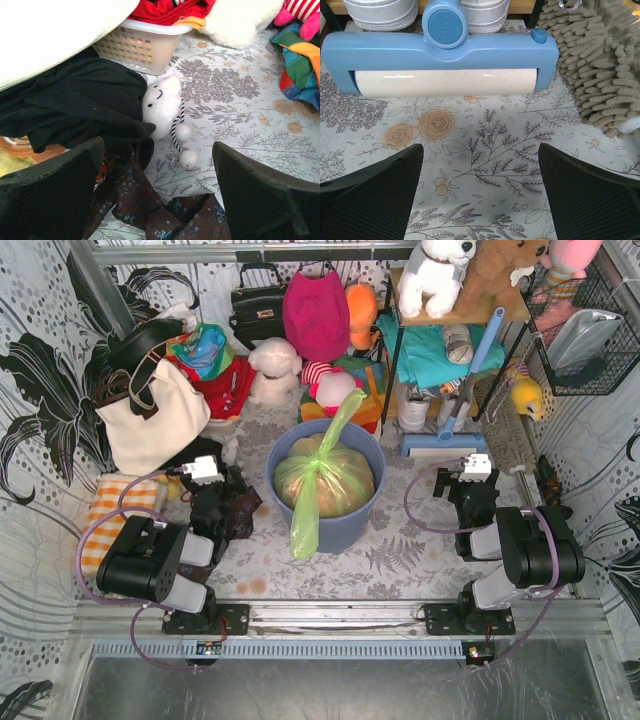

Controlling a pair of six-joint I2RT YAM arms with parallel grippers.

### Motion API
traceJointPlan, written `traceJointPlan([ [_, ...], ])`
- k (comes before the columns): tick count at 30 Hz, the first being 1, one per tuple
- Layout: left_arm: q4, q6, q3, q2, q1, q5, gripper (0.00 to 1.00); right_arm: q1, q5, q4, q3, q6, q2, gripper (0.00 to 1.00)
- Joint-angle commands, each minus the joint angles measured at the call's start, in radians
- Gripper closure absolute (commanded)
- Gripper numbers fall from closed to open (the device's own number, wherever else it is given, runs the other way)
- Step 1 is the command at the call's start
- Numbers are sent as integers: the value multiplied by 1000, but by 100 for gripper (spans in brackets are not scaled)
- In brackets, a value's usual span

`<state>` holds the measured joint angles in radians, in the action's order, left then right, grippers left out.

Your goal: Tie the trash bag

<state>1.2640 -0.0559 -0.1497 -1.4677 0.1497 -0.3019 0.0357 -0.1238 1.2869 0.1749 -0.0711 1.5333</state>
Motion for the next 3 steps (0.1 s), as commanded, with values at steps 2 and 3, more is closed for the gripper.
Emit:
traceJointPlan([
  [2,-33,-25,-52,-1,-39,56,2,-5,-10,18,17,19,4,3],
  [3,-38,-27,-53,0,-43,62,2,-5,-10,18,18,19,4,3],
])
